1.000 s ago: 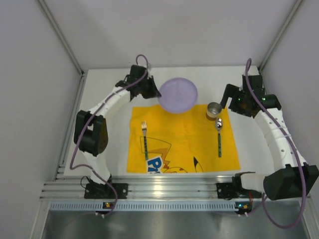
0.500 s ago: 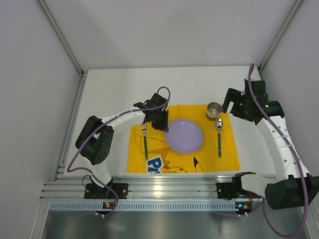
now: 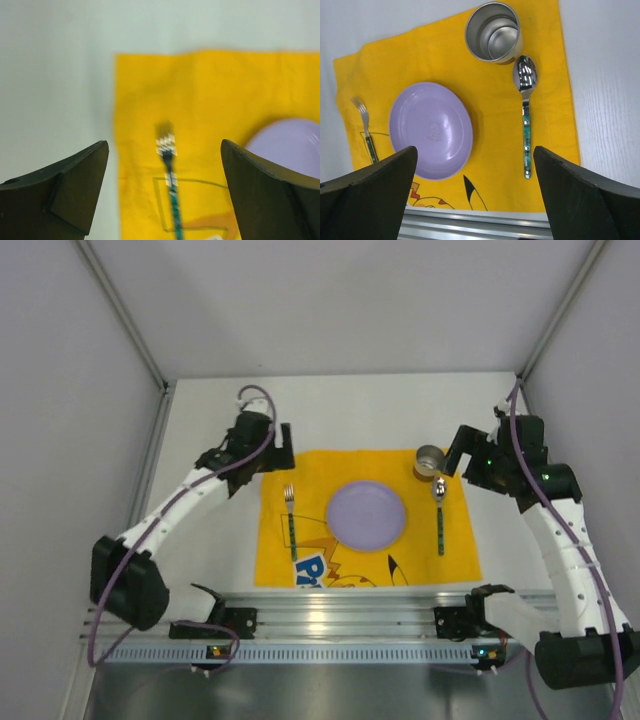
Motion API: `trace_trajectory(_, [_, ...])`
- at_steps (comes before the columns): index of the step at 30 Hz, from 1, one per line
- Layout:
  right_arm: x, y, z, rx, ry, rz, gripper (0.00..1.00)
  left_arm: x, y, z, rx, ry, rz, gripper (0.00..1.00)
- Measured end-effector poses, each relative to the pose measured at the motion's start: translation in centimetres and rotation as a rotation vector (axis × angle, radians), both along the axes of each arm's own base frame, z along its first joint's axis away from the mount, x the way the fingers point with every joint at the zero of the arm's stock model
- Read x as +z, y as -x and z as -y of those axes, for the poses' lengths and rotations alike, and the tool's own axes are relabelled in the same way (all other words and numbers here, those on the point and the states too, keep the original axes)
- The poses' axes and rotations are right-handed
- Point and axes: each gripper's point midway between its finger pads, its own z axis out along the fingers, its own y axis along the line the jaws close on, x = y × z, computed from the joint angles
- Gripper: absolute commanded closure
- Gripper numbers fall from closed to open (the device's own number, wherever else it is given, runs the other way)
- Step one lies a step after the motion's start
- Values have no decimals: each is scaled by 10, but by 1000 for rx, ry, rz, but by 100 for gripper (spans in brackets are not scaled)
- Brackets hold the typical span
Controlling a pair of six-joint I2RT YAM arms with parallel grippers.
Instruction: Set the dinner table for one person
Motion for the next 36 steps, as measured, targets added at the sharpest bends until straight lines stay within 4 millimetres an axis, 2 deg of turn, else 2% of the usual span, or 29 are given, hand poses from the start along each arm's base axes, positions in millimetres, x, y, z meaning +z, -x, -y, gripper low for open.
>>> trace_trajectory(2, [5,6,-4,6,-29,36,0,21,-11,-66,151,-13,129,1])
trace_trajectory(4, [11,13,-7,8,-57,79,0,22,-6,-135,306,-59,239,1])
trace_trajectory(6, [15,18,-9,6,-82,124,0,0,15,-171,368,-124,277,1])
trace_trajectory(7, [16,20,-10,6,-93,145,0,-22,29,-183,374,-166,269,1])
trace_trajectory(9, [19,24,-11,4,-113,189,0,-60,49,-194,355,-226,240,1])
trace_trajectory(12, [25,28,-12,4,-129,256,0,-102,66,-200,317,-259,245,1])
trace_trajectory(14, [31,29,-12,6,-130,297,0,-114,66,-200,292,-252,272,1])
trace_trajectory(17, [39,27,-12,15,-121,339,0,-115,44,-193,258,-211,323,3])
trace_trajectory(21, [38,22,-9,23,-90,351,0,-127,15,-190,238,-189,316,2])
trace_trajectory(25, [37,16,-5,17,-58,367,0,-120,-18,-192,233,-138,384,1])
trace_trajectory(27, [32,14,-2,6,-45,362,0,-118,-31,-190,217,-120,424,1])
trace_trajectory(29, [25,12,1,-11,-29,356,0,-119,-34,-185,190,-104,437,1])
trace_trajectory(32, [-1,7,12,-57,21,323,0,-113,-34,-180,168,-89,485,1])
trace_trajectory(36, [-48,-2,22,-50,112,293,0,-109,-37,-179,164,-87,508,1])
